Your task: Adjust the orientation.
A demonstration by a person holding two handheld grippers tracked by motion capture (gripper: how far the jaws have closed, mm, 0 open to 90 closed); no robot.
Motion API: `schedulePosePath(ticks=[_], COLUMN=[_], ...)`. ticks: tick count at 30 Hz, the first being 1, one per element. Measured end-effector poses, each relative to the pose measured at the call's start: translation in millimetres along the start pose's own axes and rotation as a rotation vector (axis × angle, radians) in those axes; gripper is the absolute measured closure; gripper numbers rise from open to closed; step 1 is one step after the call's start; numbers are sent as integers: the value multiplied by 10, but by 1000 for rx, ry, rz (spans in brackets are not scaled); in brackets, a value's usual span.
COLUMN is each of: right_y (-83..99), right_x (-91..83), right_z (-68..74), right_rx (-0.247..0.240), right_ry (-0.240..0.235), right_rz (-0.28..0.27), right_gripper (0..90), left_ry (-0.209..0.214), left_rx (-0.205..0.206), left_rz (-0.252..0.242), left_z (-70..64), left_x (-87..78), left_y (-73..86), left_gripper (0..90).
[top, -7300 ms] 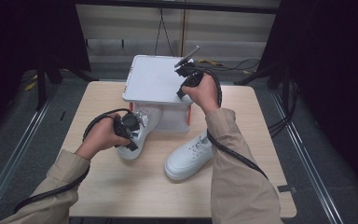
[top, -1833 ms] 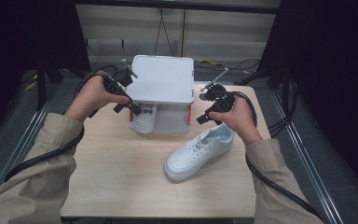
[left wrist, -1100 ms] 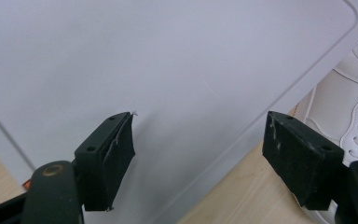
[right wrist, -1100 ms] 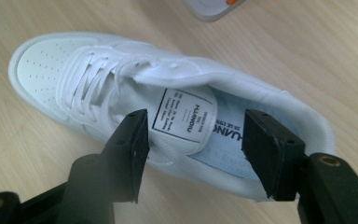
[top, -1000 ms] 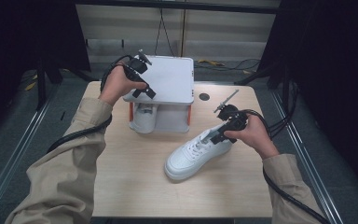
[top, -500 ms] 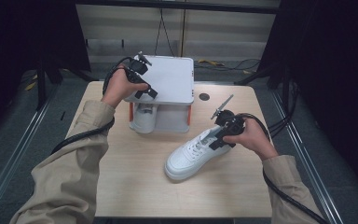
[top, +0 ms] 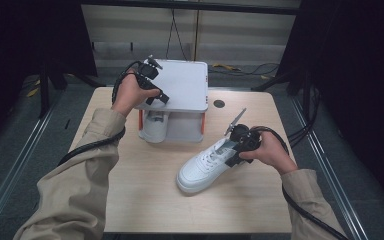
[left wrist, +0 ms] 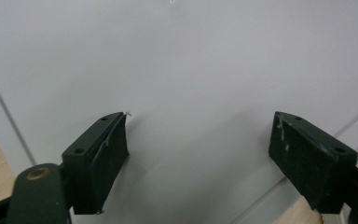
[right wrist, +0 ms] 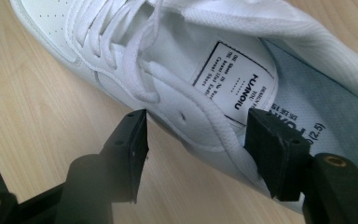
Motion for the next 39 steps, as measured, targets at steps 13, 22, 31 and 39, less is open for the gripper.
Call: schedulePosePath(ticks=[13, 22, 31, 39], right_y=[12, 87, 8, -73], right_x=[-11, -20, -49, -288], right_z=[2, 125, 431, 412], right_rx=[-10, -1, 101, 164], right_ry=[11, 11, -33, 0], right_rz=[8, 63, -17, -124], right_gripper=[479, 703, 819, 836], left_ry=[42, 33, 21, 16], left_rx=[-61, -52, -45, -52], left_rz=[17, -3, -23, -31], left_z=[-75, -86, -103, -112], left_x=[-97, -95, -99, -100], left_y=[81, 86, 97, 100], left_gripper=[900, 900, 900, 900])
Point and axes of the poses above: each handheld gripper's, and its own axes: x roughly forward along the jaws, y roughly out of its underside, z roughly to its left, the point moved 10 cm from there along x, roughly forward along the jaws, and after that the axes turned 5 degrees about x, right-handed, at the moved point
